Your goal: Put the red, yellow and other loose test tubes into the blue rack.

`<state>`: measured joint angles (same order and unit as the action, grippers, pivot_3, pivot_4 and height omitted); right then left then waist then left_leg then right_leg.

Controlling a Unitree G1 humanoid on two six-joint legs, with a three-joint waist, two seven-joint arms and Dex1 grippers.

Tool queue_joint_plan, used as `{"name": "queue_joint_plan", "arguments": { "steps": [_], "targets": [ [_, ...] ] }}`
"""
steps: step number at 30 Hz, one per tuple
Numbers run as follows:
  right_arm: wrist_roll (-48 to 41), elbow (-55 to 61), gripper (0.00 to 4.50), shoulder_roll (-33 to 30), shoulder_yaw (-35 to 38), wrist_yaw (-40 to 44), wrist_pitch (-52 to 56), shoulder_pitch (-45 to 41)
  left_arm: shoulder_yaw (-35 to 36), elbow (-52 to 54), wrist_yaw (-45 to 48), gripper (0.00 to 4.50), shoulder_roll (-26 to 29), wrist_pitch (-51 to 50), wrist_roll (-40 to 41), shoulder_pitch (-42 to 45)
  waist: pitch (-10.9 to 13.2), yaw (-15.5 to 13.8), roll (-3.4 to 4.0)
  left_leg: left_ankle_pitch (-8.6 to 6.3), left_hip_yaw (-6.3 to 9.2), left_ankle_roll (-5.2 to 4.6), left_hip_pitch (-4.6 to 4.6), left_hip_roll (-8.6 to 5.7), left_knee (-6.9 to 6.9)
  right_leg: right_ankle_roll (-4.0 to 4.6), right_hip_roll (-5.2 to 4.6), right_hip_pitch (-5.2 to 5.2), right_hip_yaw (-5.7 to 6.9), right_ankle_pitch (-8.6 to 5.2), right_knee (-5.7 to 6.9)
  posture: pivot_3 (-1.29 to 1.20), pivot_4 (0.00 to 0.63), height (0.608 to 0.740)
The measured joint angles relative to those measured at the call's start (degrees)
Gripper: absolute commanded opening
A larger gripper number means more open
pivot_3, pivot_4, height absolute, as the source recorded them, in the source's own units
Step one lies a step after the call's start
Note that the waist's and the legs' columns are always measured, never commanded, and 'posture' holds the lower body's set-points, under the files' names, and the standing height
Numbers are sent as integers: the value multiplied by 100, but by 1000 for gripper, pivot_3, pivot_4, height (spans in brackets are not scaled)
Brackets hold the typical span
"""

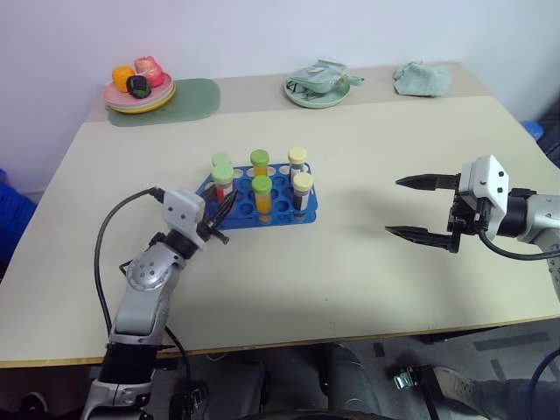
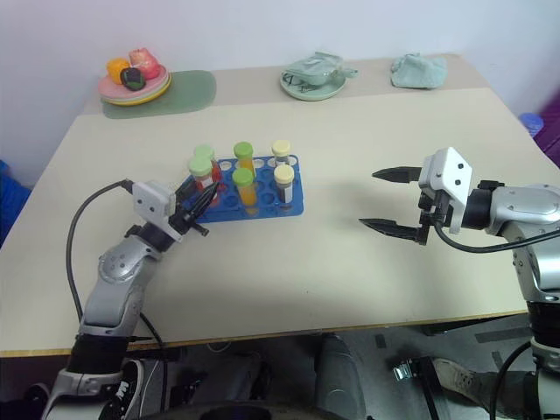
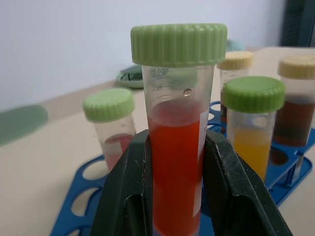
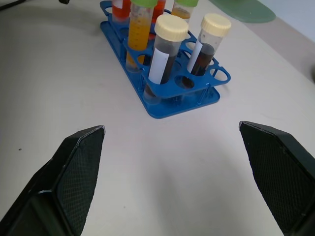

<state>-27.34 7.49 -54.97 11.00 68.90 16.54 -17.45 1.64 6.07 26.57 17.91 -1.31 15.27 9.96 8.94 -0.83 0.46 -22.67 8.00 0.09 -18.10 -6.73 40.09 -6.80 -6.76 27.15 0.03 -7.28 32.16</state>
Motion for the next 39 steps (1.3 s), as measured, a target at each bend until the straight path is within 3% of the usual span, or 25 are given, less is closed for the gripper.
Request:
{"name": "queue_joint_plan", "arguments": {
  "steps": [1, 8, 13, 20, 33, 39],
  "targets": [
    [1, 0, 4500, 0, 0, 0, 0, -14, 7, -39, 26, 795, -30, -134, 100, -12, 0, 0, 0, 0, 0, 0, -1, 0, 0, 0, 0, 0, 0, 0, -1, 0, 150, 740],
    [8, -19, 4500, 2, -6, 14, -23, -91, 211, -8, 207, 4351, -85, -602, 669, -33, 0, -2, -1, -1, 1, -1, -1, 0, 0, 0, 0, 0, 0, 0, -1, 0, 150, 740],
    [16, -129, 4500, 34, -65, 36, -77, -119, 647, 318, 528, 4433, 380, -484, 825, -170, 1, 7, -1, -1, 2, 0, -2, 3, -1, 0, 3, 3, 0, 0, 0, 0, 150, 740],
    [7, -201, 4500, 115, -279, 311, -99, -106, 1624, 493, 1891, 4433, 1771, -924, 1831, -688, 2, 2, -1, -3, 4, -5, -3, 3, -2, 1, 3, 4, 0, -1, 0, 0, 150, 740],
    [231, -839, 4500, 299, -360, 280, -663, -97, 2016, 7, 4113, 4433, 3493, -1067, 2211, -451, 4, 25, 1, -4, -3, -5, -4, 5, -7, 2, 6, 7, 3, -1, 0, 0, 150, 740],
    [361, -1241, 4500, 277, -334, 328, -968, -137, 1903, -60, 4419, 4433, 3603, -1433, 2293, 5, 4, 19, 1, -4, -2, -6, -5, 4, -5, 1, 6, 5, 4, -1, 1, 0, 150, 740]
  ]
}}
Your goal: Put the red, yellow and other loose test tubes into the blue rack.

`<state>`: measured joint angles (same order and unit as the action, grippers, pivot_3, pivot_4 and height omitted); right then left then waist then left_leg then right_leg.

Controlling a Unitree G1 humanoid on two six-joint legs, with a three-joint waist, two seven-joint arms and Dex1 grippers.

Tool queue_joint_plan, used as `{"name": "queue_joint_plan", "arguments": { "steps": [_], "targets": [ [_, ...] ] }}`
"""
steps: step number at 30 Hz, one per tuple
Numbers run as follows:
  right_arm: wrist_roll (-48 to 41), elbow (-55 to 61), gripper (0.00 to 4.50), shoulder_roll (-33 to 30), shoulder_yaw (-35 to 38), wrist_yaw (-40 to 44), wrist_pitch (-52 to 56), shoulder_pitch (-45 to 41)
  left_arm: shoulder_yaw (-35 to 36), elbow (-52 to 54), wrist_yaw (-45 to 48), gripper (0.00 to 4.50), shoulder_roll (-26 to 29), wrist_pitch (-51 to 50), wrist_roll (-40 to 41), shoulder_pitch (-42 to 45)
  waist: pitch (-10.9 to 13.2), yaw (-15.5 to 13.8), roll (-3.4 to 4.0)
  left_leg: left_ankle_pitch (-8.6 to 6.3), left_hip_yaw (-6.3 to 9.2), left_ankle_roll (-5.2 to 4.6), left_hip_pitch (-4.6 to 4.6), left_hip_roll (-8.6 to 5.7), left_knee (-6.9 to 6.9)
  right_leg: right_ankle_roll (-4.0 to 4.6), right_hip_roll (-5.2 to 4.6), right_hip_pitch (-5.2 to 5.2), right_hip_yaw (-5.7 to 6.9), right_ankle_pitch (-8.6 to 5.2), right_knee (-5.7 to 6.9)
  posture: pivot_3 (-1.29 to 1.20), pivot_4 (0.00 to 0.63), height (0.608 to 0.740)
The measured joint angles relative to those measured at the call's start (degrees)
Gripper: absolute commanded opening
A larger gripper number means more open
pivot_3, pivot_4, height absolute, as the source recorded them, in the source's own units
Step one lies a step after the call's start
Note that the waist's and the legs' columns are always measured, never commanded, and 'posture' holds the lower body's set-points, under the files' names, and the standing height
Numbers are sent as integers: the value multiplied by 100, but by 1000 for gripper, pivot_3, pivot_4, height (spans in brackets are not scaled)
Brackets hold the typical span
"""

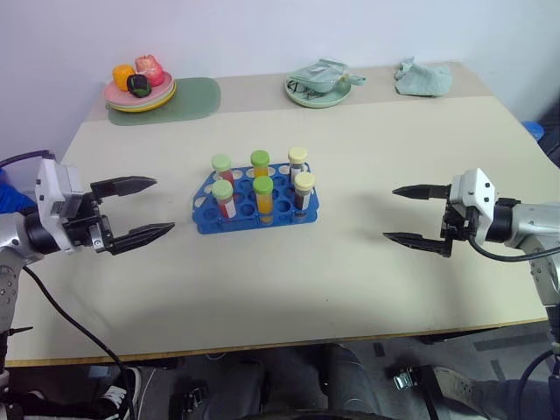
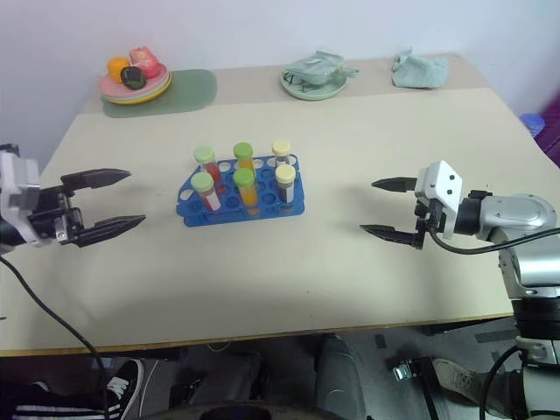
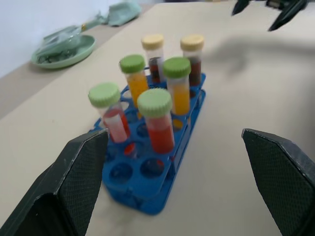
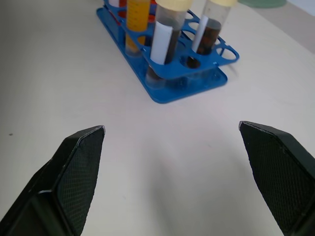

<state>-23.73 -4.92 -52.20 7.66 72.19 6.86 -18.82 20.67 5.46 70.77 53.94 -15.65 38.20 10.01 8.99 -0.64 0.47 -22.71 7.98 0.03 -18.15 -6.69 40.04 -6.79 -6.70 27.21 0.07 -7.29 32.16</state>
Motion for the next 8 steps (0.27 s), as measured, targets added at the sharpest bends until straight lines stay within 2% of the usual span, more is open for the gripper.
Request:
{"name": "queue_joint_plan", "arguments": {
  "steps": [8],
  "targets": [
    [31, 27, 4500, -85, 217, -8, 39, 62, -435, 81, -232, 4433, -294, -215, -90, 441, 1, 8, 1, 0, 3, 1, -1, 3, -2, 0, 2, 4, 0, 0, 1, 0, 150, 740]
  ]
}}
